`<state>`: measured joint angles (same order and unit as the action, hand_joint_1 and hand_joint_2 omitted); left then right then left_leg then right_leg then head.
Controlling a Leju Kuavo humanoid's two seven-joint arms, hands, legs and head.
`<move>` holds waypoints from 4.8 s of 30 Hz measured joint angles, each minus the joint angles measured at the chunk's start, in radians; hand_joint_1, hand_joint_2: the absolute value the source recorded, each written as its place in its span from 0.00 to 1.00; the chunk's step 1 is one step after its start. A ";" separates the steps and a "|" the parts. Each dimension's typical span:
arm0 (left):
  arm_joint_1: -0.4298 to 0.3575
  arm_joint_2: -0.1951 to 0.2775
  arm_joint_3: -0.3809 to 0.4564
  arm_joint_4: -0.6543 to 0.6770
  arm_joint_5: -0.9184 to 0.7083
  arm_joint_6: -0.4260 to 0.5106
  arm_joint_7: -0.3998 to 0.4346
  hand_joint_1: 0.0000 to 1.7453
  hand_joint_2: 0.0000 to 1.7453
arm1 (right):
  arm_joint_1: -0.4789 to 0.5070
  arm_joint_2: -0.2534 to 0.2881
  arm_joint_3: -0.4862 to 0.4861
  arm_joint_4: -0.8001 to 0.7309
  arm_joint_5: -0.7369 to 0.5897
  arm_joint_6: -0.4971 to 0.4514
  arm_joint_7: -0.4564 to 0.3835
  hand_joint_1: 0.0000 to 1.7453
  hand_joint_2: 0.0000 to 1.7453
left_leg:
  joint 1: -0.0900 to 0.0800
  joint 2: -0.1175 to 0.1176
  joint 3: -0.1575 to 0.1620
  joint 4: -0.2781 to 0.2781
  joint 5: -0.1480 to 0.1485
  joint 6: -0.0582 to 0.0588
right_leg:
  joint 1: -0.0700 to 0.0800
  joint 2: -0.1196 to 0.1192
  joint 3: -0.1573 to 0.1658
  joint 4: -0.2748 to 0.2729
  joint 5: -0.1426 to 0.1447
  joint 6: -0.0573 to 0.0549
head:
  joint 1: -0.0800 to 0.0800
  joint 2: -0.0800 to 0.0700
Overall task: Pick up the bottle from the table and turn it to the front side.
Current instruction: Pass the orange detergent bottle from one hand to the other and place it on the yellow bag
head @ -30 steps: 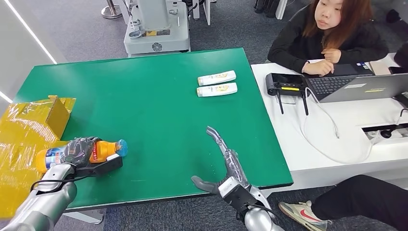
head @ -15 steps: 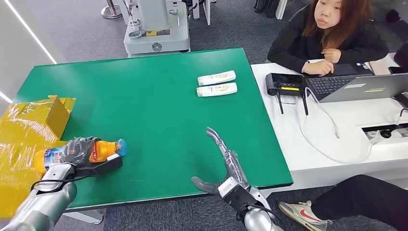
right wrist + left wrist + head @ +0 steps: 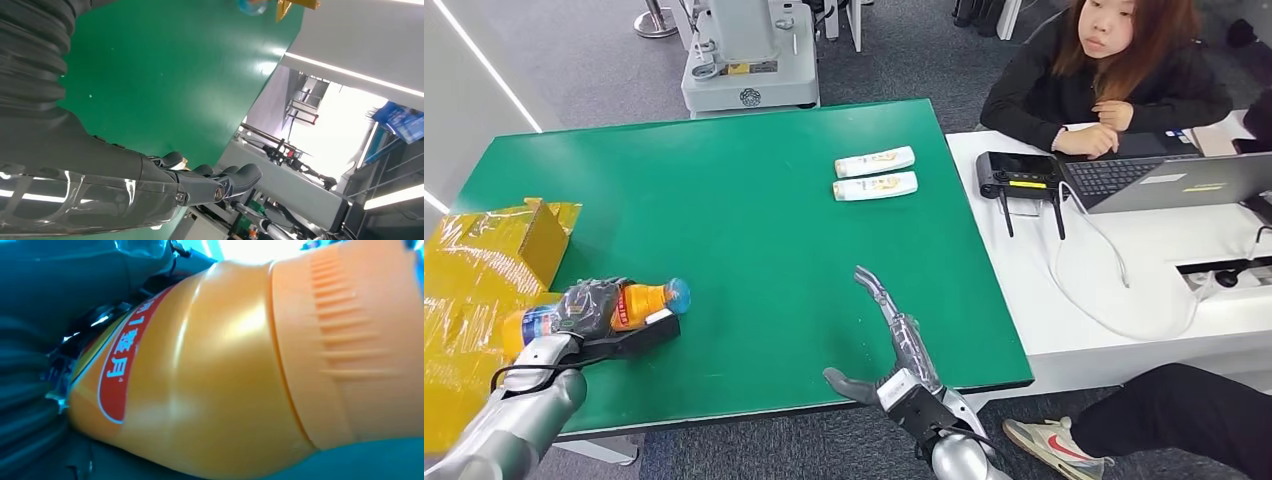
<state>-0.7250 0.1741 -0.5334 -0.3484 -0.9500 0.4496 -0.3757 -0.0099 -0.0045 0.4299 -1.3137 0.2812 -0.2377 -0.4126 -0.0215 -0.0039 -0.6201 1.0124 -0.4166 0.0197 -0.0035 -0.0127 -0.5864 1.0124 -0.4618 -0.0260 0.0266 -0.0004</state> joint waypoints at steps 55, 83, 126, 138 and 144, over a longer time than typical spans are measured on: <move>-0.086 0.164 0.101 -0.160 -0.094 -0.174 0.128 1.00 1.00 | 0.094 0.034 -0.119 -0.047 0.084 0.030 0.037 0.00 1.00 | 0.002 0.005 -0.003 0.000 -0.001 -0.002 | 0.001 0.006 -0.003 0.000 0.000 0.000 | 0.000 0.000; -0.085 0.217 0.004 -0.194 -0.087 -0.479 0.025 0.97 1.00 | 0.075 0.034 -0.121 -0.010 0.053 0.017 0.021 0.00 1.00 | 0.002 0.006 -0.006 0.002 -0.001 -0.002 | 0.001 0.007 -0.006 -0.001 0.003 -0.001 | 0.000 0.000; -0.119 0.125 -0.058 -0.068 -0.107 -0.409 0.261 0.00 1.00 | 0.110 0.048 -0.119 -0.017 0.102 0.029 0.052 0.00 1.00 | 0.002 0.007 -0.007 0.002 -0.001 -0.002 | 0.002 0.007 -0.006 -0.001 0.003 -0.001 | 0.000 0.000; -0.095 0.144 -0.047 -0.068 -0.081 -0.322 0.229 0.00 0.25 | 0.107 0.048 -0.110 0.003 0.056 0.008 0.028 0.00 1.00 | 0.003 0.006 -0.007 0.002 -0.001 -0.002 | 0.003 0.006 -0.006 -0.001 0.003 -0.001 | 0.000 0.000; -0.081 0.144 0.008 -0.068 0.021 -0.408 0.163 0.00 0.00 | 0.095 0.047 -0.093 0.022 0.045 -0.004 0.024 0.00 1.00 | 0.003 0.006 -0.007 0.002 -0.001 -0.002 | 0.003 0.006 -0.006 -0.001 0.003 -0.001 | 0.000 0.000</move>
<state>-0.8055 0.3185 -0.5250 -0.4162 -0.9287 0.0421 -0.2130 0.0854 0.0429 0.3367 -1.2916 0.3259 -0.2420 -0.3883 -0.0186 0.0024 -0.6266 1.0142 -0.4177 0.0181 -0.0006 -0.0062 -0.5925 1.0117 -0.4592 -0.0272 0.0270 -0.0004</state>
